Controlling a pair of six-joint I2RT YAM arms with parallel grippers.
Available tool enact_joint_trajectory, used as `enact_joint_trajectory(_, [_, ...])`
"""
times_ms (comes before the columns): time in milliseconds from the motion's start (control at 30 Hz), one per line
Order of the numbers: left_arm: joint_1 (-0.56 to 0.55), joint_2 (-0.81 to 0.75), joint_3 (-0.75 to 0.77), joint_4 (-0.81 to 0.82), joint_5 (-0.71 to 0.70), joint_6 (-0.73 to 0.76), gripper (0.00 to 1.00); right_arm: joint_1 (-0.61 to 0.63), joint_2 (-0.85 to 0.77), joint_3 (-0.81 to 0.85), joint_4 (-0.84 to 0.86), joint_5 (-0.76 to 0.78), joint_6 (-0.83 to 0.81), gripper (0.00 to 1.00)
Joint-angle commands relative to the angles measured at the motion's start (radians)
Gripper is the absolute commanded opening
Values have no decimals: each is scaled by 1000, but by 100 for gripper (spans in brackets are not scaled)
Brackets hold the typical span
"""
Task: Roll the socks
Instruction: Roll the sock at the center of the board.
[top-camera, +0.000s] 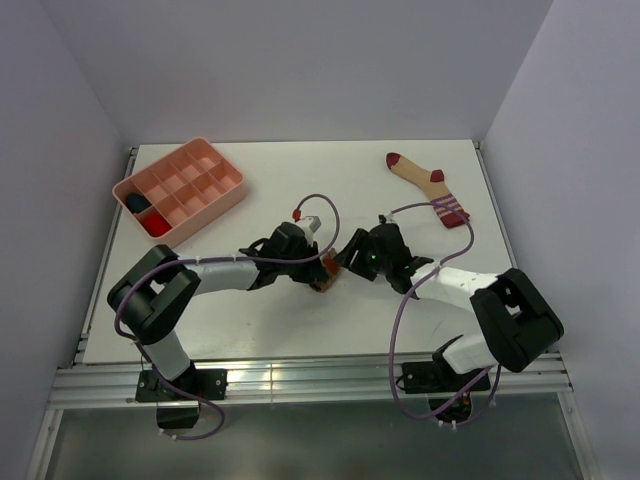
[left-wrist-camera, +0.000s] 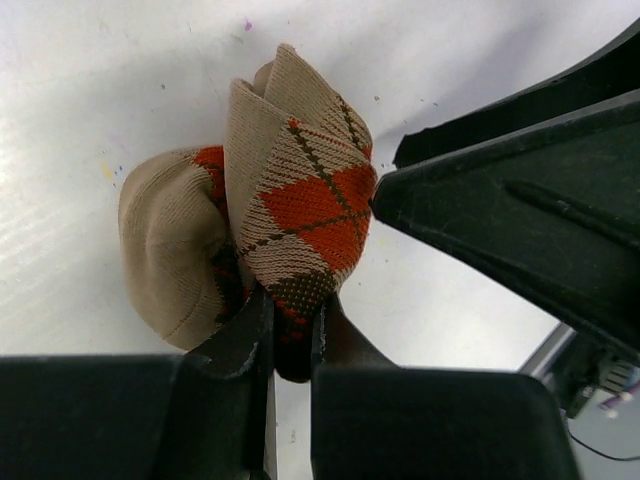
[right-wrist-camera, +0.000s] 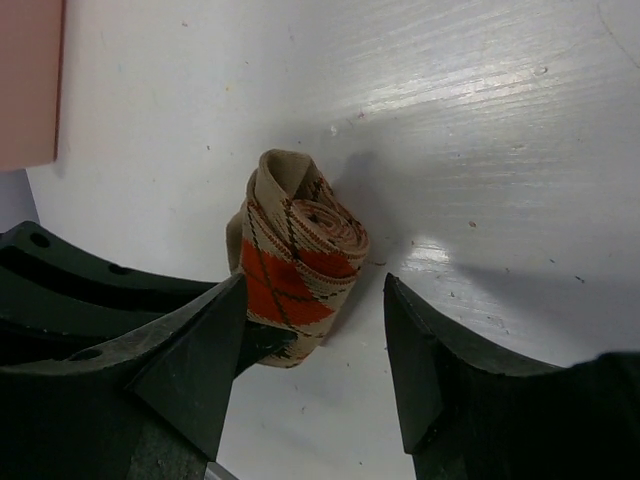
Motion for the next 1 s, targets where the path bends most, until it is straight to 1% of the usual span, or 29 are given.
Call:
enact_joint_trajectory(0, [14,-3,-49,-59,71,-79,1,11,6,42,51,21,23,64])
enact_joint_trajectory(233, [40,-10,-106,-1,132,-168,1,31,50,65,48,7,34,64])
enact_joint_trajectory(533, [93,-23,-233,196,201,-312,1,54,108,82,45,-36,34,64])
enact_joint_trajectory(800, [116,-1,-256,248,217,-357,1,80,138,128,4,-60,26,64])
enact_joint_trajectory(967, [122,46,-258,292,249,-374,1,89,177,156,-22,-72,25,64])
